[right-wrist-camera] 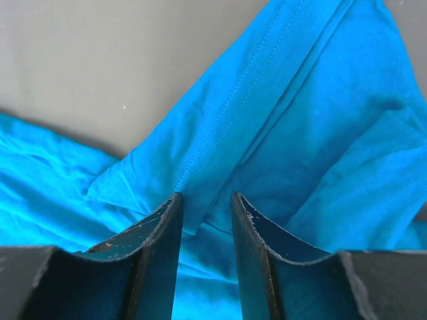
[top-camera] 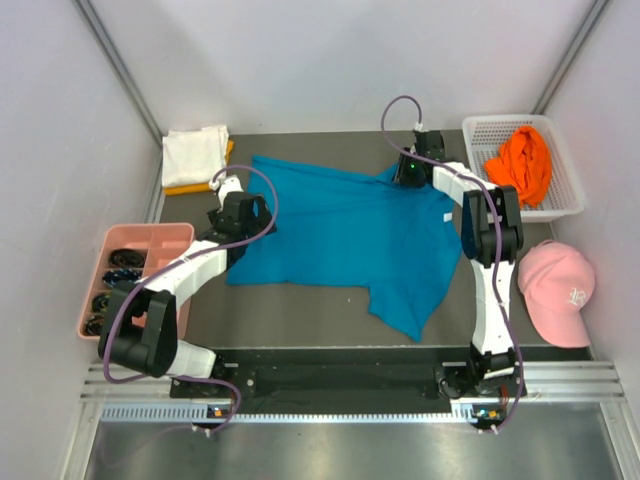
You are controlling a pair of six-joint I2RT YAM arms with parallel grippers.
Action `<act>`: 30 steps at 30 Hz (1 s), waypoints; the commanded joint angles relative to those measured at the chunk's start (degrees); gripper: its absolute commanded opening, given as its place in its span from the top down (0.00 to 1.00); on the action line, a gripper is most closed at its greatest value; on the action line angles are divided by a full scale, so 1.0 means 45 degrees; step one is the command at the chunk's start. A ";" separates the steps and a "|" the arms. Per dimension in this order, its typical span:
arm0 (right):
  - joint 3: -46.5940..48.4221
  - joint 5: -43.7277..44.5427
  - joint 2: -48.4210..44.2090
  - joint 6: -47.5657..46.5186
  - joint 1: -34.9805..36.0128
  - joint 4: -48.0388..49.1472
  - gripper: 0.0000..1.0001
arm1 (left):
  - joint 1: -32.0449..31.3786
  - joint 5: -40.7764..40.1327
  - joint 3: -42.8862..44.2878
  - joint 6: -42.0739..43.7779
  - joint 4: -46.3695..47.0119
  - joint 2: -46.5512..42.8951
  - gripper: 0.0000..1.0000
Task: Fold and stack the t-shirts
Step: Flatten out the tshirt
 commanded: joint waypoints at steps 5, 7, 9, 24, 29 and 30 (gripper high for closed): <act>0.0077 -0.0871 -0.0785 -0.0134 0.0044 0.0244 0.66 | 0.0090 -0.0048 0.0111 -0.0095 0.0466 -0.0254 0.01; 0.0136 -0.0891 -0.0688 -0.0134 0.0044 0.0226 0.69 | 0.0090 -0.0087 0.0072 -0.0114 0.0466 -0.0274 0.01; 0.0388 -0.0891 -0.0513 -0.0173 0.0044 0.0109 0.72 | 0.0090 -0.0088 0.0091 -0.0095 0.0466 -0.0235 0.01; 0.0546 -0.1027 -0.0316 -0.0095 0.0044 0.0420 1.00 | 0.0208 -0.0107 0.0052 -0.0036 0.0427 -0.0215 0.01; 0.0741 -0.1437 -0.0336 0.0197 0.0044 0.1082 1.00 | 0.0208 -0.0127 0.0150 0.0003 0.0349 -0.0254 0.01; 0.0780 -0.1476 -0.0317 0.0256 0.0044 0.1162 1.00 | 0.0208 -0.0146 0.0169 0.0022 0.0330 -0.0274 0.01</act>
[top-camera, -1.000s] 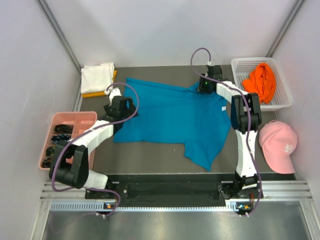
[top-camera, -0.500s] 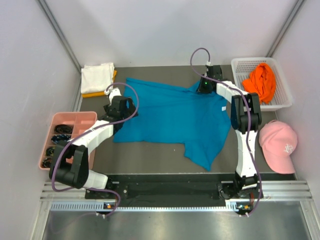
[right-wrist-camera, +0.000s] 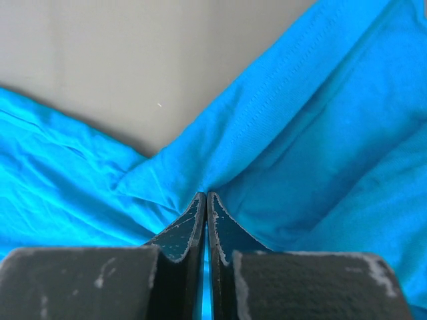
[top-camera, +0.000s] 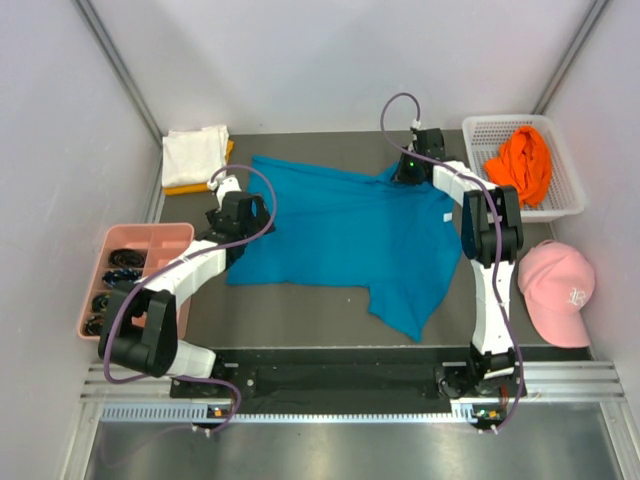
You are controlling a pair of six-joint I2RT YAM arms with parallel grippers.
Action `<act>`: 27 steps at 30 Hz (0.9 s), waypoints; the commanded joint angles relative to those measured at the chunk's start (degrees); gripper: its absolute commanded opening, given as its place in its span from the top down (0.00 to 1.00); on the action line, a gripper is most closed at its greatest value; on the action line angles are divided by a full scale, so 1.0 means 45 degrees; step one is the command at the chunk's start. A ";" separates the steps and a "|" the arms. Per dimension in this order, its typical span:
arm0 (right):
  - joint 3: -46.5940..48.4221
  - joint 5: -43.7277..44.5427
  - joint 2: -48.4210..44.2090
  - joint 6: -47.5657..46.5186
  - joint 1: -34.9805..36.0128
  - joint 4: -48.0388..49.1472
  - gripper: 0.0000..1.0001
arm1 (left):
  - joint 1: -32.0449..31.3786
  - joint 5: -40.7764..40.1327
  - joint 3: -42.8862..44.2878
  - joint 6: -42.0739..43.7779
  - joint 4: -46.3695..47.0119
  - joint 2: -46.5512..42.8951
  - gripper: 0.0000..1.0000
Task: Fold and stack the t-shirts
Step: Flatten out the tshirt
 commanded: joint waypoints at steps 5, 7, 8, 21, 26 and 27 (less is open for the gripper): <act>0.1371 -0.0793 0.0053 0.0759 0.0025 0.1573 1.00 | 0.0081 -0.0161 0.0228 0.0076 0.0256 -0.0313 0.01; 0.1818 -0.0929 0.0210 0.0934 0.0025 0.1651 1.00 | 0.0081 -0.0180 0.0208 0.0076 0.0237 -0.0313 0.01; 0.1918 -0.0969 0.0269 0.1013 0.0044 0.1613 1.00 | 0.0081 -0.0180 0.0208 0.0057 0.0237 -0.0313 0.01; 0.5332 -0.1534 0.2338 0.1443 0.0025 0.1163 1.00 | 0.0199 -0.0278 0.0228 0.0115 0.0217 -0.0255 0.01; 0.5981 -0.1867 0.3257 0.1717 0.0044 0.1999 1.00 | 0.0238 -0.0376 0.0287 0.0115 0.0217 -0.0079 0.01; 0.5962 -0.1984 0.3316 0.1833 0.0044 0.2158 1.00 | 0.0257 -0.0395 0.0287 0.0134 0.0236 -0.0059 0.01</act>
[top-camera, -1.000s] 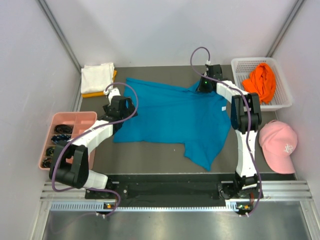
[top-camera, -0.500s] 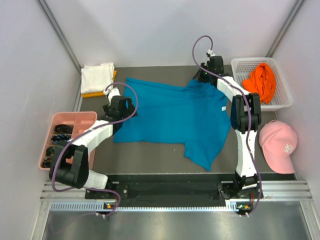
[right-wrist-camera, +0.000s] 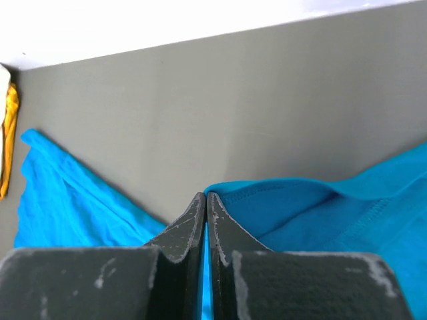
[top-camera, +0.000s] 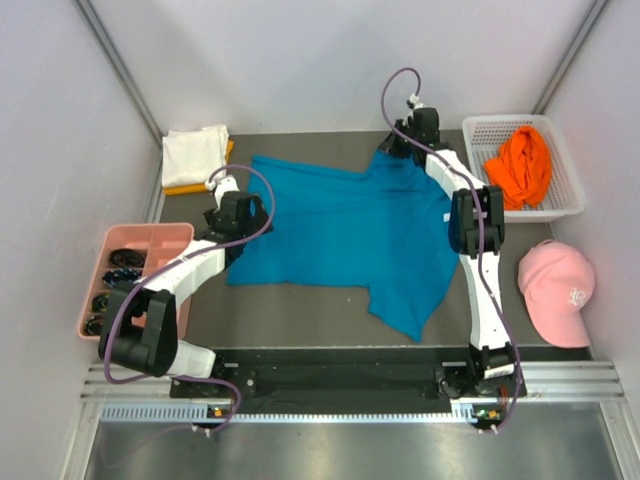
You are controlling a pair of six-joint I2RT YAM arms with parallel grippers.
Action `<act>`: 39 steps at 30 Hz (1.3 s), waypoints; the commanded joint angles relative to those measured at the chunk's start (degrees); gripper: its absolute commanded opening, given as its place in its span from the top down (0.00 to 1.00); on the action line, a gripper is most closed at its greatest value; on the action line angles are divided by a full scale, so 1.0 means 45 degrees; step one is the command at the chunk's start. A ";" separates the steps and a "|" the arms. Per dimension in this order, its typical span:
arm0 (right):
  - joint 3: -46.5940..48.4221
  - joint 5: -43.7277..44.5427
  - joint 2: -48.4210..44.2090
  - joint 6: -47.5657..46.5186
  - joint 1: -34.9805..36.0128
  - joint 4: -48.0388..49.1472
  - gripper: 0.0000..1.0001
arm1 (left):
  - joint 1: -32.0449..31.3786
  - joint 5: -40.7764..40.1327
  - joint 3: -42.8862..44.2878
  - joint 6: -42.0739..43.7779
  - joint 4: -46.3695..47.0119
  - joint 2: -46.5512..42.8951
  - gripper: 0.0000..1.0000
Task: Fold and stack the t-shirts
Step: Flatten out the tshirt
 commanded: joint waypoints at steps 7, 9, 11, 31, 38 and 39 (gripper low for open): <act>0.0272 -0.0523 0.0568 0.1069 0.0025 0.3247 1.00 | 0.0175 -0.0328 0.0267 0.0028 0.0295 0.0195 0.01; 0.0155 -0.0445 0.0607 0.1419 0.0005 0.4103 1.00 | 0.0175 -0.0328 0.0267 0.0047 0.0334 0.0253 0.01; 0.0193 -0.0348 0.0685 0.1713 -0.0014 0.4633 1.00 | 0.0175 -0.0347 0.0267 0.0027 0.0295 0.0292 0.01; 0.0995 -0.0034 0.1955 0.3550 -0.0268 0.7115 0.29 | 0.0233 -0.0249 0.0521 -0.0012 0.0588 0.1230 0.01; -0.0078 -0.0191 0.0962 0.3688 -0.0697 0.8073 0.12 | 0.0253 -0.0230 0.0521 0.0008 0.0588 0.1172 0.01; -0.0254 -0.0210 0.0804 0.3668 -0.0775 0.8248 0.12 | 0.0253 -0.0211 0.0540 0.0008 0.0588 0.1171 0.01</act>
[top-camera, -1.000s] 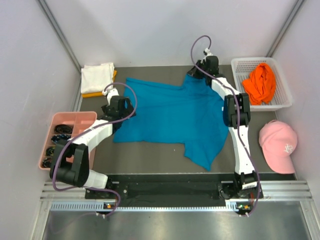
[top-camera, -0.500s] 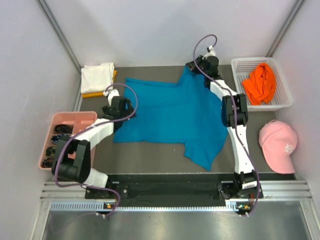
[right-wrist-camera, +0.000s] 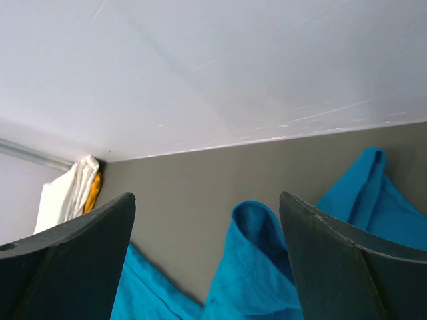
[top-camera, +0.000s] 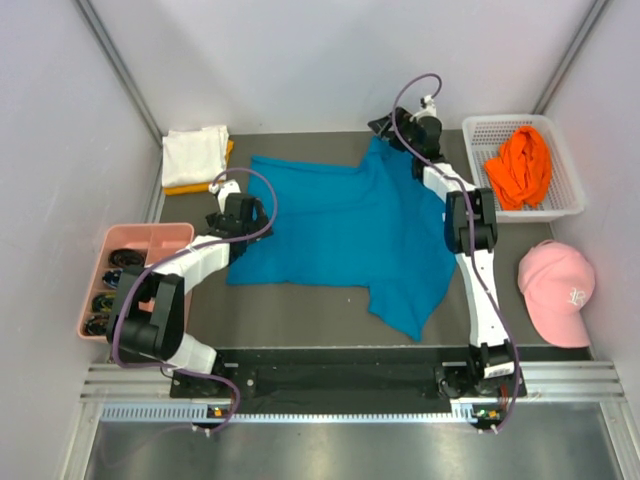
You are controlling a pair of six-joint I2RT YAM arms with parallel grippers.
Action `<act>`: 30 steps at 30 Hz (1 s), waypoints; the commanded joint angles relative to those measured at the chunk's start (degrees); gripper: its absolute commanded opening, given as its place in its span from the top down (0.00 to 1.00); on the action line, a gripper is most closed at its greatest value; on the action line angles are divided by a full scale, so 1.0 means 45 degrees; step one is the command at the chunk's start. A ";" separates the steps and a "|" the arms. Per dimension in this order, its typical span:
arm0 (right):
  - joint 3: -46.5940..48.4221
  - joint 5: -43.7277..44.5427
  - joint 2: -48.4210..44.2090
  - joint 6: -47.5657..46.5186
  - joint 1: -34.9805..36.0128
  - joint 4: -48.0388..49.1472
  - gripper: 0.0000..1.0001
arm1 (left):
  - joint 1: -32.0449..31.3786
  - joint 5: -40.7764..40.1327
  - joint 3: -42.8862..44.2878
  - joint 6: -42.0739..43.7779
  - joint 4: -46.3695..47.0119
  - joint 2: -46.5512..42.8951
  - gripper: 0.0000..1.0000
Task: Fold and stack the t-shirts
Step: Flatten out the tshirt
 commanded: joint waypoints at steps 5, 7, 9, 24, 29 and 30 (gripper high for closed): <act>-0.1122 0.0003 -0.2037 -0.0365 -0.1040 0.0194 0.12 | 0.0098 0.0145 0.0473 -0.0031 0.0539 -0.0062 0.01; -0.1628 0.0178 -0.2467 -0.0502 -0.1430 -0.0663 0.11 | 0.0098 0.0165 0.0453 -0.0031 0.0539 -0.0121 0.01; -0.1923 0.0238 -0.2798 -0.0735 -0.1646 -0.1193 0.11 | 0.0098 0.0164 0.0414 -0.0012 0.0578 -0.0180 0.01; -0.2101 0.1585 -0.3640 -0.3255 -0.1783 -0.7070 0.14 | 0.0098 0.0418 0.0160 -0.0070 0.0579 -0.0687 0.01; -0.2569 0.2620 -0.4089 -0.3744 -0.1783 -0.7875 0.19 | 0.0098 0.0477 0.0063 -0.0109 0.0539 -0.0941 0.01; -0.2569 0.2815 -0.4128 -0.3822 -0.1784 -0.8050 0.19 | 0.0098 0.0477 0.0043 -0.0109 0.0559 -0.0980 0.01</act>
